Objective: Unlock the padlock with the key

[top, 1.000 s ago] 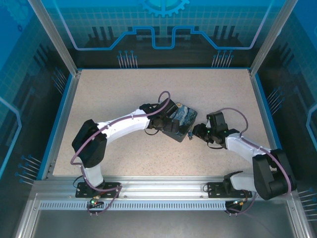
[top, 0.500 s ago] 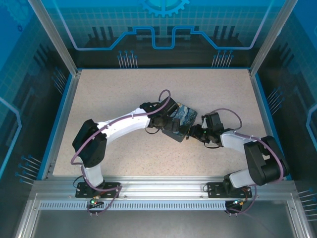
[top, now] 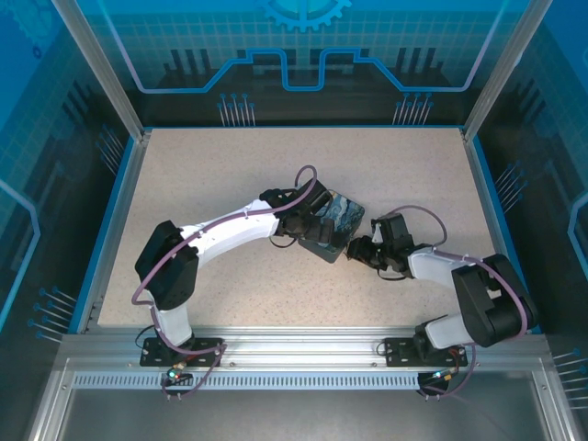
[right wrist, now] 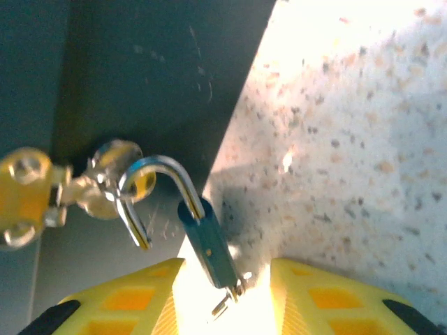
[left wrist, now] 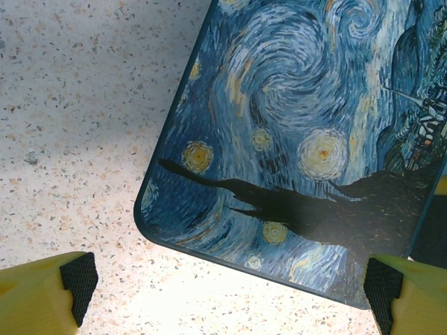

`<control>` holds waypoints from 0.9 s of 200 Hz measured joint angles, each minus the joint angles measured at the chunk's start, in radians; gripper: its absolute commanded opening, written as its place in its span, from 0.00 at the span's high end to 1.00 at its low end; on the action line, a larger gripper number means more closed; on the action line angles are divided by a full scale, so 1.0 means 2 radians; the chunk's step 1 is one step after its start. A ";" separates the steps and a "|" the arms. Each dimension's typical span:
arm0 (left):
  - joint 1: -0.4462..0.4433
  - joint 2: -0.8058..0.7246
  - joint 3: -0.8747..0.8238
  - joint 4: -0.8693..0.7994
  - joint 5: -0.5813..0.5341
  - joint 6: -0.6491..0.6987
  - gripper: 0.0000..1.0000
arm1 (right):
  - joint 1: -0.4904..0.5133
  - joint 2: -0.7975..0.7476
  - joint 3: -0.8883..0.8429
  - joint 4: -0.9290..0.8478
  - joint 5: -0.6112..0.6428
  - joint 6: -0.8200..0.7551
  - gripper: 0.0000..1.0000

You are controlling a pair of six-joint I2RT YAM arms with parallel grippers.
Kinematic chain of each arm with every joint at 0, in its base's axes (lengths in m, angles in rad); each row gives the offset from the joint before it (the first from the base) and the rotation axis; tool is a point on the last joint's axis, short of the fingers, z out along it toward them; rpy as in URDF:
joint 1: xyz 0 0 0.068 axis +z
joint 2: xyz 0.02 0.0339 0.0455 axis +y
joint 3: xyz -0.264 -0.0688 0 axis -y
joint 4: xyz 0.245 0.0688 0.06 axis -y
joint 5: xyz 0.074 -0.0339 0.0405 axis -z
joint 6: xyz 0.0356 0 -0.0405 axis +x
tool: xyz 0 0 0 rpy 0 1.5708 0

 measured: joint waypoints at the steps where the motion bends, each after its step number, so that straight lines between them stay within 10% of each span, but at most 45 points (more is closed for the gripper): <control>1: 0.000 0.000 0.000 0.000 0.000 0.000 0.01 | 0.000 -0.001 0.000 0.000 0.000 0.000 0.61; 180: 0.017 0.000 0.000 0.006 0.013 0.000 0.01 | 0.025 0.014 0.014 0.001 0.038 -0.002 0.64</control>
